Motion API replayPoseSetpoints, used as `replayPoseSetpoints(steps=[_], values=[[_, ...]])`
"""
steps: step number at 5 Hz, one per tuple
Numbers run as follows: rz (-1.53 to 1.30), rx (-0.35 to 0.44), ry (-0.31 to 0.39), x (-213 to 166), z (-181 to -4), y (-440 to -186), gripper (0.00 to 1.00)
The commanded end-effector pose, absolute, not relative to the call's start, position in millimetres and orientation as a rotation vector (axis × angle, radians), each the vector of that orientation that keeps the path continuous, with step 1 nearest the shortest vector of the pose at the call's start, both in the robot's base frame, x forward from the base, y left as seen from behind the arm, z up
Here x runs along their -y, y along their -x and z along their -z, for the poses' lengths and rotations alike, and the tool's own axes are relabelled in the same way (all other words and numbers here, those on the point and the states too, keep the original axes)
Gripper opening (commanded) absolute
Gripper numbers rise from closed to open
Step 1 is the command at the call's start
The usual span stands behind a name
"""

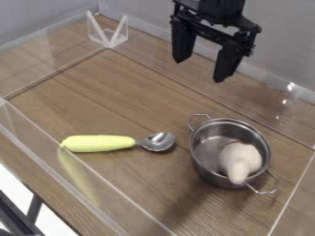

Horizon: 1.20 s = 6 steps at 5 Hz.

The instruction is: Move mushroom to the left side of the table

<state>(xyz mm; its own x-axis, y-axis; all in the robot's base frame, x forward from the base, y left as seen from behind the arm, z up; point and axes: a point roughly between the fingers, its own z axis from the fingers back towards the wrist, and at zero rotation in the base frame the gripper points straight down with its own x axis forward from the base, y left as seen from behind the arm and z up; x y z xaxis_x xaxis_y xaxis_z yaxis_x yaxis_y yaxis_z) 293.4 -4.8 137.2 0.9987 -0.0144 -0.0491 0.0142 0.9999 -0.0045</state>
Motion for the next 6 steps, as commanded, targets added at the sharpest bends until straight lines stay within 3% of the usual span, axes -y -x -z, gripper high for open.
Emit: replayPoseSetpoints(steps=[1,2,4,6], values=[[0.064,-0.053,0.008,17.1,-124.0,-298.8,1.00],[0.129,-0.053,0.012,32.9,-110.1,-302.3,1.00],[0.198,-0.036,0.020,58.2,-96.0,-284.8,1.00],[0.256,-0.033,0.024,60.2,-79.1,-276.8,1.00]])
